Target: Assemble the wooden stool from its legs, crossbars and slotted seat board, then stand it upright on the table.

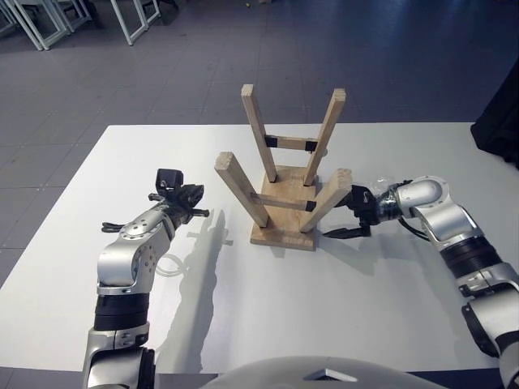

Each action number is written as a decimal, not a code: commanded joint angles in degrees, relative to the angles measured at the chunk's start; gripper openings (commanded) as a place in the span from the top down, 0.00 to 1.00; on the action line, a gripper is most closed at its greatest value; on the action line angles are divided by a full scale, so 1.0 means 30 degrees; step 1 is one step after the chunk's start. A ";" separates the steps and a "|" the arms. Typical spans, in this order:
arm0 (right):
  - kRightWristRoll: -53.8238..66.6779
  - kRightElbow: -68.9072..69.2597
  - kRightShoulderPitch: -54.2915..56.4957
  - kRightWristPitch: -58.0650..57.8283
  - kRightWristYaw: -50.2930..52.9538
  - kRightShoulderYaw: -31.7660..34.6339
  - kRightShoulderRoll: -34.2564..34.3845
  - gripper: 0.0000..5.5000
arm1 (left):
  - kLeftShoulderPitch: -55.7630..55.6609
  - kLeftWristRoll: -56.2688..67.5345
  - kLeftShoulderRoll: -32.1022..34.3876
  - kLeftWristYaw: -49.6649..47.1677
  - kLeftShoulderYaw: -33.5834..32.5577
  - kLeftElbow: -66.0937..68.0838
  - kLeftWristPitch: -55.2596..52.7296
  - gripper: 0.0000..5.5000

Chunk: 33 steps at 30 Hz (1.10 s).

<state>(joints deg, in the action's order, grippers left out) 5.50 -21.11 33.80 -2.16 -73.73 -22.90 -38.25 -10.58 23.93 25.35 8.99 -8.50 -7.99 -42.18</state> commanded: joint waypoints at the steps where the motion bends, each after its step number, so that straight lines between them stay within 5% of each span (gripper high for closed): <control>1: -0.1488 0.0940 0.0284 -0.0531 0.2049 0.1648 -0.1596 0.21 | 0.0799 -0.0588 -0.0005 0.0335 0.0537 -0.0887 -0.0279 0.82; 4: 0.1392 0.6443 -0.0621 -0.6127 0.7380 0.6568 0.0220 0.31 | 0.2481 -0.1297 -0.0948 -0.0117 0.1372 -0.1385 -0.0061 0.82; 7: 0.6584 1.3715 -0.0203 -1.3803 1.5255 1.1522 0.5575 0.38 | 0.3649 -0.1415 -0.1949 -0.0571 0.1467 -0.1971 -0.0141 0.82; 11: 1.6673 1.7709 0.3643 -1.5274 2.5323 1.3638 1.1099 0.38 | 0.4039 -0.1598 -0.2215 -0.0550 0.1419 -0.2124 -0.0281 0.82; 15: 2.0790 1.8329 0.4488 -1.4406 2.7892 1.3738 1.0785 0.38 | 0.3716 -0.1697 -0.2179 -0.0383 0.1221 -0.1919 -0.0421 0.82; 20: 2.0648 2.0814 -0.4258 -1.7336 2.8002 0.9280 0.8969 0.38 | 0.3447 -0.1844 -0.2242 -0.0232 0.1191 -0.1834 -0.0537 0.82; 24: 1.9561 2.0659 -0.4969 -1.6451 2.7819 0.8306 0.8959 0.38 | 0.3471 -0.1943 -0.2253 -0.0192 0.1090 -0.2037 -0.0572 0.82; 30: 2.2383 2.0054 -0.0583 -1.4342 2.9988 1.0269 0.9346 0.38 | 0.3718 -0.2059 -0.2520 -0.0299 0.0971 -0.2021 -0.0472 0.82; 33: 2.1823 1.8147 0.0841 -1.4449 2.8906 1.2719 0.5752 0.38 | 0.4645 -0.1896 -0.2878 -0.0547 0.0487 -0.2522 -0.0539 0.82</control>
<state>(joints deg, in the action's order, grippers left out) 72.72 36.78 35.65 -45.04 15.11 11.73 -14.93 1.39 18.36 17.28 8.13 -5.59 -14.28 -43.30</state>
